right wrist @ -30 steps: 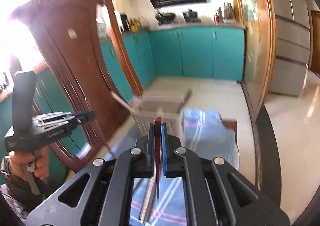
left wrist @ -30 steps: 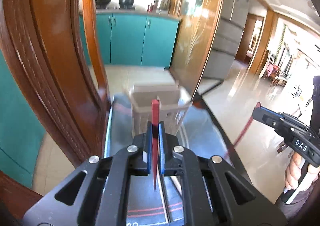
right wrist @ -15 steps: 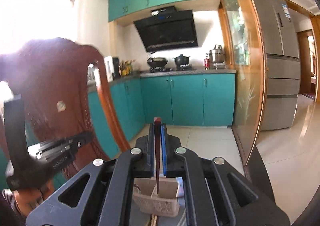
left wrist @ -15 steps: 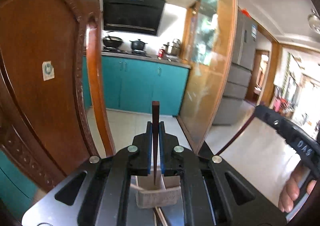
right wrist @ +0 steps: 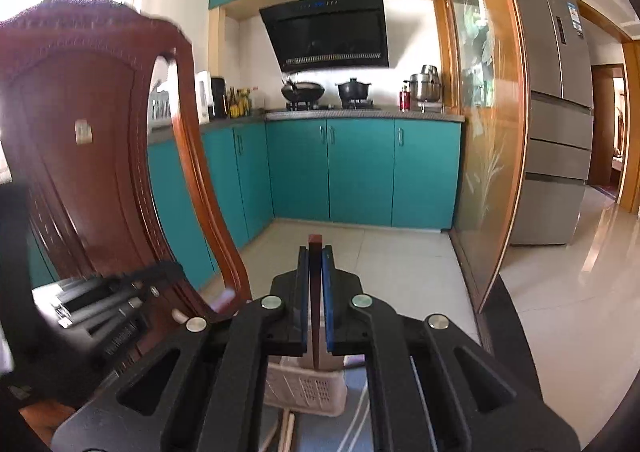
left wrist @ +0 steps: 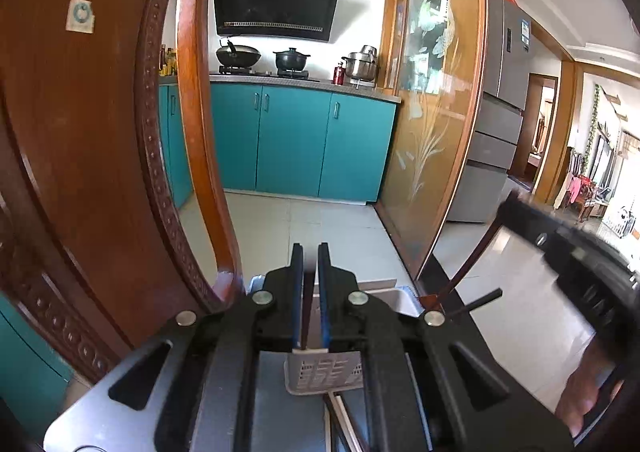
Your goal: Organize utensils
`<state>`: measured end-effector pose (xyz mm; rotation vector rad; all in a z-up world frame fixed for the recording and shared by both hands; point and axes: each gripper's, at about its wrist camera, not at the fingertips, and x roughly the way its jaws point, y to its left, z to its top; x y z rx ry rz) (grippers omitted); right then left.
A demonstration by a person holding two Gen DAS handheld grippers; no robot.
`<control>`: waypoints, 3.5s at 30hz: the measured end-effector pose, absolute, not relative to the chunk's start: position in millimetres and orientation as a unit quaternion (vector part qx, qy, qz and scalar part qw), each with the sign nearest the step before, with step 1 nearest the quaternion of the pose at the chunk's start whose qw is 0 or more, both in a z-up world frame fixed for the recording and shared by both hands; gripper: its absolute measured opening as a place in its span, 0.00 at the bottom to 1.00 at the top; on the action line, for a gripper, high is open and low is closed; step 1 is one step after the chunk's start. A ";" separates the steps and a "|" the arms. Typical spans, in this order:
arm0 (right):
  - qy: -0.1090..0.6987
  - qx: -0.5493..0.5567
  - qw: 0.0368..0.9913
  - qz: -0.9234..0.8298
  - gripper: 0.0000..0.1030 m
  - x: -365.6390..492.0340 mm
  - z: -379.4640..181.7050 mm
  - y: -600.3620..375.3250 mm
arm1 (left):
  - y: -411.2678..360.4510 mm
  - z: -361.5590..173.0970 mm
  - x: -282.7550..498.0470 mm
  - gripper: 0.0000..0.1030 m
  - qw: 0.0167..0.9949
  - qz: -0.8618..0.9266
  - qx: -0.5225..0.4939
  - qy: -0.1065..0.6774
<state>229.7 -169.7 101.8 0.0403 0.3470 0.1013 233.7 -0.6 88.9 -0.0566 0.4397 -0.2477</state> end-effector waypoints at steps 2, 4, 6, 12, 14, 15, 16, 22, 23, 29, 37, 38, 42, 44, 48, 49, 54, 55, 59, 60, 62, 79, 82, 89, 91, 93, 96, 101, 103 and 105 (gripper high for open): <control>0.181 0.020 0.982 0.052 0.07 228.7 94.1 -169.5 | -0.3 87.3 225.6 0.12 0.968 -0.124 -0.023 0.215; 0.184 0.022 0.981 0.050 0.11 224.7 89.5 -171.5 | 0.9 86.9 215.8 0.14 0.969 -0.125 -0.020 0.212; 0.178 0.025 0.983 0.044 0.20 214.5 88.1 -174.9 | 2.4 87.0 208.3 0.18 0.969 -0.131 -0.019 0.209; 0.149 0.040 0.985 0.073 0.26 149.1 91.0 -194.1 | 9.5 55.0 170.5 0.36 0.967 -0.130 0.013 0.220; 0.171 0.045 0.979 0.097 0.26 133.6 74.0 -198.3 | 10.7 23.5 168.7 0.36 0.957 -0.127 0.020 0.261; 0.191 0.041 0.976 0.101 0.26 132.8 62.7 -196.7 | 11.3 8.0 170.3 0.35 0.949 -0.131 0.017 0.286; 0.219 0.034 0.970 0.098 0.26 135.7 47.1 -193.9 | 11.8 -14.0 174.2 0.35 0.936 -0.140 0.012 0.323; 0.435 0.064 0.894 0.086 0.26 187.0 -84.4 -175.4 | 19.4 -92.7 172.8 0.30 0.884 -0.140 -0.009 0.447; 0.459 0.074 0.880 0.094 0.26 193.8 -103.1 -170.9 | 19.5 -98.6 169.6 0.30 0.880 -0.141 -0.008 0.454; 0.501 0.067 0.858 0.094 0.26 207.0 -138.1 -150.3 | 14.8 -112.6 157.1 0.30 0.869 -0.159 -0.007 0.469; 0.506 0.026 0.860 0.068 0.25 203.3 -136.3 -144.9 | -4.7 -117.5 161.8 0.30 0.860 -0.182 -0.005 0.476; 0.508 0.025 0.859 0.055 0.25 202.4 -135.2 -147.0 | -6.5 -118.3 163.2 0.30 0.859 -0.185 -0.006 0.478; 0.514 0.041 0.856 0.037 0.25 197.0 -134.0 -162.1 | -14.6 -122.5 166.0 0.30 0.854 -0.190 0.000 0.484; 0.508 0.045 0.859 0.042 0.25 191.9 -135.3 -166.4 | -19.3 -128.2 168.5 0.30 0.850 -0.193 0.003 0.490; 0.500 0.035 0.864 0.041 0.27 189.1 -135.5 -163.9 | -26.0 -134.2 173.1 0.30 0.846 -0.193 0.007 0.497; 0.499 0.030 0.865 0.040 0.27 189.4 -135.3 -162.4 | -26.9 -134.7 173.6 0.30 0.846 -0.193 0.007 0.497; 0.496 0.024 0.868 0.033 0.27 193.7 -135.6 -158.5 | -31.3 -137.5 174.2 0.30 0.848 -0.191 0.012 0.494; 0.495 0.026 0.868 0.033 0.27 193.5 -135.6 -159.3 | -31.1 -137.5 173.7 0.28 0.849 -0.190 0.012 0.493; 0.495 0.024 0.868 0.027 0.17 193.0 -135.7 -159.5 | -27.0 -136.6 171.5 0.15 0.849 -0.195 0.006 0.492; 0.496 0.023 0.868 0.023 0.11 193.3 -135.6 -160.0 | -26.7 -136.2 171.1 0.12 0.849 -0.196 0.006 0.491; 0.500 0.037 0.865 0.025 0.10 193.4 -135.4 -165.4 | -26.1 -135.7 170.3 0.09 0.851 -0.193 0.008 0.489; 0.517 0.076 0.852 0.002 0.07 187.8 -133.7 -194.6 | -1.7 -137.2 165.0 0.02 0.844 -0.179 -0.012 0.505; 0.516 0.073 0.854 0.001 0.07 187.0 -133.5 -193.5 | -5.1 -136.5 163.9 0.01 0.844 -0.186 -0.012 0.502; 0.514 0.071 0.855 0.000 0.07 189.1 -133.9 -191.6 | -11.7 -132.2 162.4 0.01 0.843 -0.204 -0.014 0.497; 0.513 0.071 0.855 0.000 0.07 188.6 -134.0 -191.4 | -11.1 -133.0 163.5 0.01 0.843 -0.203 -0.018 0.499; 0.513 0.071 0.855 0.000 0.07 188.6 -134.0 -191.2 | -7.5 -133.2 165.6 0.01 0.844 -0.195 -0.023 0.499; 0.512 0.069 0.856 -0.001 0.07 188.1 -134.6 -191.4 | 5.8 -131.2 168.8 0.01 0.847 -0.179 -0.036 0.498; 0.512 0.066 0.856 -0.003 0.08 189.0 -134.8 -190.5 | 22.1 -129.7 174.8 0.01 0.853 -0.151 -0.045 0.497; 0.513 0.064 0.856 -0.002 0.09 188.6 -135.1 -190.3 | 25.0 -129.3 175.6 0.01 0.854 -0.149 -0.047 0.497; 0.512 0.065 0.856 -0.002 0.10 189.0 -135.4 -191.2 | 25.9 -130.0 176.3 0.01 0.853 -0.149 -0.048 0.498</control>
